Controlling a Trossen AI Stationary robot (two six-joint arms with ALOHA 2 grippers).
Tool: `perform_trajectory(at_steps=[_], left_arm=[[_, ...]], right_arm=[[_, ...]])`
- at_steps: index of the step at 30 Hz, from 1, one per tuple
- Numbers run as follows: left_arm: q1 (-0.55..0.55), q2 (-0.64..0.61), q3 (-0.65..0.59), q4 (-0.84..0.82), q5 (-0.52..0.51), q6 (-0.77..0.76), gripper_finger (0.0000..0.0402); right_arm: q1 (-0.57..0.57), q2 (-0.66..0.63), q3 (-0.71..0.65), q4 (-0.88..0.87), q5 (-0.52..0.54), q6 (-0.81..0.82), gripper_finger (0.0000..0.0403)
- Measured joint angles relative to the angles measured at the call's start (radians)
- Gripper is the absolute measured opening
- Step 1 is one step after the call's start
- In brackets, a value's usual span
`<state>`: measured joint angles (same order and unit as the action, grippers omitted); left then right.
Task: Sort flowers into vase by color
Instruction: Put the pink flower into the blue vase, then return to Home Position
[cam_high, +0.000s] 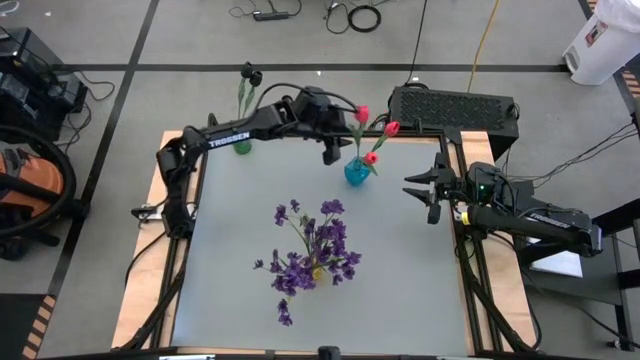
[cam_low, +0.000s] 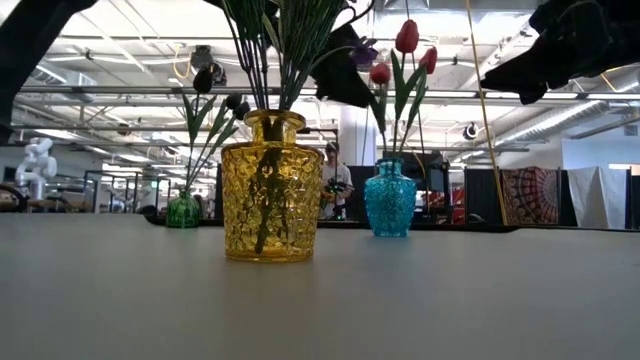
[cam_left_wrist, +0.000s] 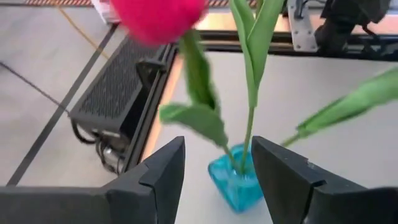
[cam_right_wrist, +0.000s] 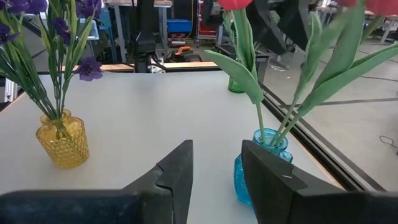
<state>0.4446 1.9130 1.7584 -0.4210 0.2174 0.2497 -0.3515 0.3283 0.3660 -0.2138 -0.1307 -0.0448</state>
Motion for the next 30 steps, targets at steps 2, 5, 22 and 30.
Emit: perform_trajectory(at_steps=[2, 5, 22, 30], left_arm=[[0.000, -0.021, 0.000, -0.045, -0.013, 0.000, 0.0192], [-0.002, -0.049, 0.000, -0.114, -0.025, -0.001, 0.0192], [-0.019, -0.328, 0.000, -0.534, -0.052, -0.001, 0.0192], [-0.024, -0.536, -0.008, -0.723, -0.045, -0.009, 0.0191]], right_arm=[[0.000, 0.000, 0.000, 0.000, 0.000, 0.000, 0.0128], [0.000, 0.000, 0.000, 0.000, 0.000, 0.006, 0.0128], [0.000, 0.000, 0.000, 0.035, -0.002, 0.034, 0.0128], [0.000, 0.000, 0.000, 0.079, -0.002, 0.123, 0.0128]])
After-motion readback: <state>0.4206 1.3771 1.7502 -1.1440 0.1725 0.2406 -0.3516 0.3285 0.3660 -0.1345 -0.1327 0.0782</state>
